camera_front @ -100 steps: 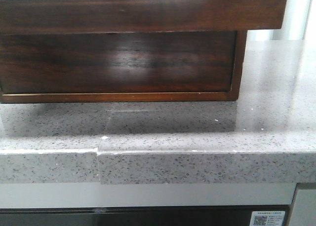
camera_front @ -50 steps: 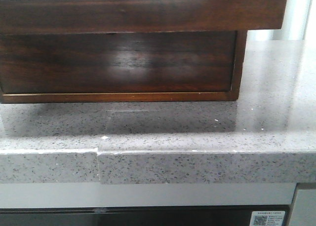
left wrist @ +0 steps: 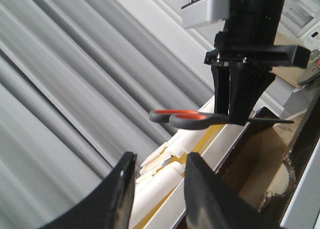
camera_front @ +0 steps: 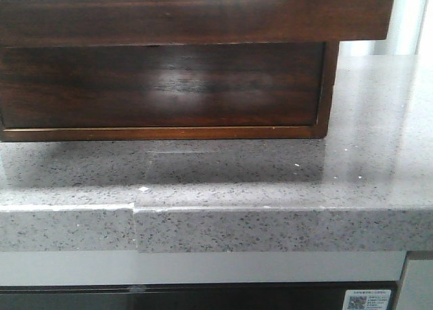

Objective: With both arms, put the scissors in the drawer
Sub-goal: 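Lower the scissors into the open drawer and open the right gripper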

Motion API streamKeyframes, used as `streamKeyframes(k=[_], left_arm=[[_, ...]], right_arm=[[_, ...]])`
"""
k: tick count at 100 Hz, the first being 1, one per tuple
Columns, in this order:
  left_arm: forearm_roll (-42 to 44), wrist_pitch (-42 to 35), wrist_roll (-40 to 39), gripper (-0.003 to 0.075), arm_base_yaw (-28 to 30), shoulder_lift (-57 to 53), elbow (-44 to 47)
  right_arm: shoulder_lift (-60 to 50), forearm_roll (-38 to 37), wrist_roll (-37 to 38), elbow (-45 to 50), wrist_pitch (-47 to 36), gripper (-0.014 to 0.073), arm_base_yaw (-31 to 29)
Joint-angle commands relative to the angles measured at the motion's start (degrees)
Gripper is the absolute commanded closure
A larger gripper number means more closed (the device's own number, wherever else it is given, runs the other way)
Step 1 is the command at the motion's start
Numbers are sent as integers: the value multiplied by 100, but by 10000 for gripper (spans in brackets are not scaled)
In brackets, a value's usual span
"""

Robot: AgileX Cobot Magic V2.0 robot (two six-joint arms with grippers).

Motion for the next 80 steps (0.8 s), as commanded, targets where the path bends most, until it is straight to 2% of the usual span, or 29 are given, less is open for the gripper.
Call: streamKeyframes(k=[1,70,80], left_arm=[[-146,-216,-107,500,-36,65,-142],[-146,-203,-107,500,-36,65,-142],[-146,-203,-107,500,-36,65,-142]], right_arm=[[31,19,-60,-204,-516,656,6],[642,9,-60,-204,-134,650,6],[642,9,-60,-204,-126,594,6]])
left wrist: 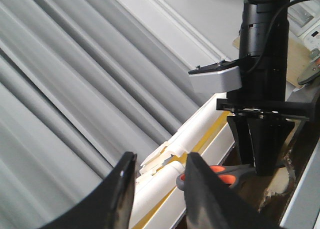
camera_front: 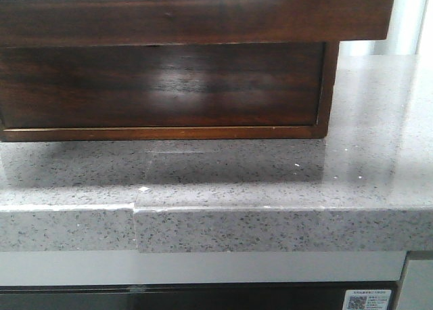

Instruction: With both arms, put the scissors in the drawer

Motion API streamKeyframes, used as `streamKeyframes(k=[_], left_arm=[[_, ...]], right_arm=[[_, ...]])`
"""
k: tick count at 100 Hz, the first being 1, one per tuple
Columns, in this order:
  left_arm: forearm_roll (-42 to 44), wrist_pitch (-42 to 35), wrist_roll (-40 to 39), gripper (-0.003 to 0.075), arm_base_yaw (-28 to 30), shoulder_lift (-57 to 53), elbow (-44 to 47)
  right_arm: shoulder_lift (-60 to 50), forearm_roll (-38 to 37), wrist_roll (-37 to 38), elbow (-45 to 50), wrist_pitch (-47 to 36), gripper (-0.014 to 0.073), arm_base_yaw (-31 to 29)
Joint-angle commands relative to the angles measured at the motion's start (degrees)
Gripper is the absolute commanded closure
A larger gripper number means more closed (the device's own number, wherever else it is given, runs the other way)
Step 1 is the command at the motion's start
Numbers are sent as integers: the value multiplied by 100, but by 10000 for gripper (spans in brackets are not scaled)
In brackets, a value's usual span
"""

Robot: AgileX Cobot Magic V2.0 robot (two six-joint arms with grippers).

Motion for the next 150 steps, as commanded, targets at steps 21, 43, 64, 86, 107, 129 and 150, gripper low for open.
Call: streamKeyframes(k=[21,43,64,86,107,129,150], left_arm=[[-144,-217,-107,500,-36,65,-142],[-144,-217,-107,500,-36,65,-142],[-144,-217,-107,500,-36,65,-142],[-144,-217,-107,500,-36,65,-142],[-437,-178,-117,500,-36,58,-142],[-809,-28,-117,500,-36,58,-142],[-1334,275,-117,577,-36,30,-142]], right_arm=[[-176,20,-24,-204,-347,354,6],[-176,20,-24,-204,-346,310,6],[-176,20,-24,-204,-280,310,6],[-290,20,43,-204,16,319,6],[-566,20,84,-204,342,500,-63],[-991,20,115,-204,793,655,-313],[-1350,20,933,-204,1392,655,-802]])
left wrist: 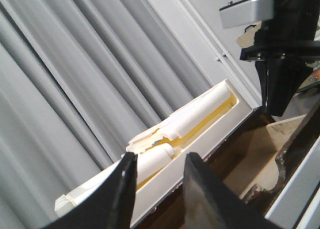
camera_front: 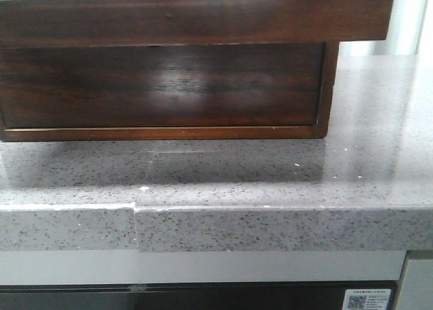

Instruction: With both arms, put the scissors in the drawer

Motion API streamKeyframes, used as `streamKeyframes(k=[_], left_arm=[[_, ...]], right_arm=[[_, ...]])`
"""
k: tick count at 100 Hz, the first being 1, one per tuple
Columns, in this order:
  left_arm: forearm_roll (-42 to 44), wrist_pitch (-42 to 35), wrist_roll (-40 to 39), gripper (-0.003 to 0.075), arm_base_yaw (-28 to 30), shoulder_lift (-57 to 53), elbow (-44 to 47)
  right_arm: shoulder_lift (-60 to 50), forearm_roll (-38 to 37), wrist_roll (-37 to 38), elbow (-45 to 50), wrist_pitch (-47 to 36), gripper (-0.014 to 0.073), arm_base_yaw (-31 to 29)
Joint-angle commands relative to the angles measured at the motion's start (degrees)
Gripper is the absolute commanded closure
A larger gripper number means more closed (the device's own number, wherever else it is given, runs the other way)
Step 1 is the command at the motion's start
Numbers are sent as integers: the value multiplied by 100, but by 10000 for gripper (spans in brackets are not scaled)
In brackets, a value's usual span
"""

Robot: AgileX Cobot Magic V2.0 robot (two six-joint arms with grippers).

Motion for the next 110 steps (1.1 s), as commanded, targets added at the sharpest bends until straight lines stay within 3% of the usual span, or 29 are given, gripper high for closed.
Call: streamKeyframes(k=[1,17,35,51,83,110], left_arm=[[-278,-151,-74,591,-36,38,-142],[-716,145,-74,743,-36,-35,-142],[-1090,657,-74,742,-36,-365,-142],[-1924,1197,-74,742,-36,-808,-142],[-2905,2148,-74,742,-36,-1460,-129],[-3058,2169,-74,742,-36,-1460,512]], right_arm=[[-271,20,351,-204,24,655,-210],[-491,20,543,-204,623,655,-559],[-843,32,555,-20,751,655,-604],[-1268,32,724,299,514,655,-604],[-2411,32,971,1438,-580,655,-604],[-3601,77,1105,2854,-1695,655,-604]])
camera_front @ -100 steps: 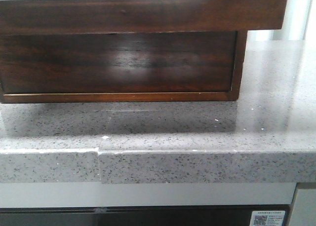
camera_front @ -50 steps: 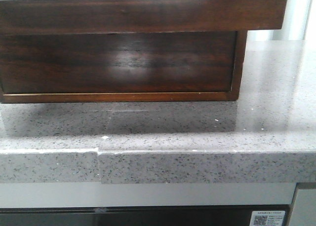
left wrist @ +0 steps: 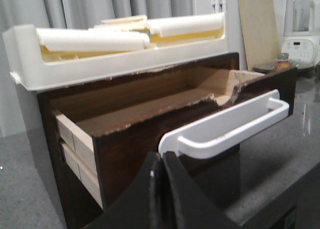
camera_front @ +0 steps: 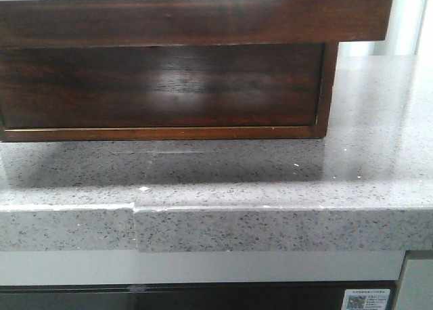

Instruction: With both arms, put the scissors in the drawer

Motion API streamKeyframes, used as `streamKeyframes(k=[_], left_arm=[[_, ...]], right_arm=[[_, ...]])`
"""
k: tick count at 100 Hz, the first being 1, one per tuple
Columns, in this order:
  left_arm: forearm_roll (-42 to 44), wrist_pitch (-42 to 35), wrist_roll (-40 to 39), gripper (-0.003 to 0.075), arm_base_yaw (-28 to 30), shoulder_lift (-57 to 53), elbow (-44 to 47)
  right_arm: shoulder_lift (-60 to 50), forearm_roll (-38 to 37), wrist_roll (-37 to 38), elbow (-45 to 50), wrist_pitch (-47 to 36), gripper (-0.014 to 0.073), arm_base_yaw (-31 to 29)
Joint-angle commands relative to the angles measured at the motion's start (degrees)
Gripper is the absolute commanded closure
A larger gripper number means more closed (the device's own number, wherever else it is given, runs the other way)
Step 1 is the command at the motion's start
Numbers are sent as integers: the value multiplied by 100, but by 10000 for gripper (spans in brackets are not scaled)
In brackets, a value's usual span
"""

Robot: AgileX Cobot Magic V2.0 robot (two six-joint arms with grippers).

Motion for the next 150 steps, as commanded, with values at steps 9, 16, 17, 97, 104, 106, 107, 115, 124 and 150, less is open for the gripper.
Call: streamKeyframes(k=[9,16,17,97,104,106,107,115,124,150], left_arm=[[-142,-341,-64,742,-36,-149,318],[-142,-341,-64,742,-36,-149,544],[-142,-341,-64,742,-36,-149,586],[-720,-675,-64,742,-36,-149,1441],[-720,-675,-64,742,-36,-149,1441],[-720,-675,-64,742,-36,-149,1441],[-720,-675,-64,742,-36,-149,1441],[-720,-675,-64,742,-36,-149,1441],[-720,-675,-64,742,-36,-149,1441],[-720,-702,-64,742,-36,-149,1508]], right_arm=[[-691,80,375,703,-1043,655,-38],[-958,80,510,1061,-1287,655,-38],[-980,80,510,1095,-1322,655,-38],[-1318,355,510,3455,-1936,655,-38],[-1318,355,510,3455,-1923,655,-38],[-1318,355,510,3455,-1923,655,-38],[-1318,355,510,3455,-1923,655,-38],[-1318,355,510,3455,-1923,655,-38],[-1318,355,510,3455,-1923,655,-38],[-1318,355,510,3455,-1923,655,-38]])
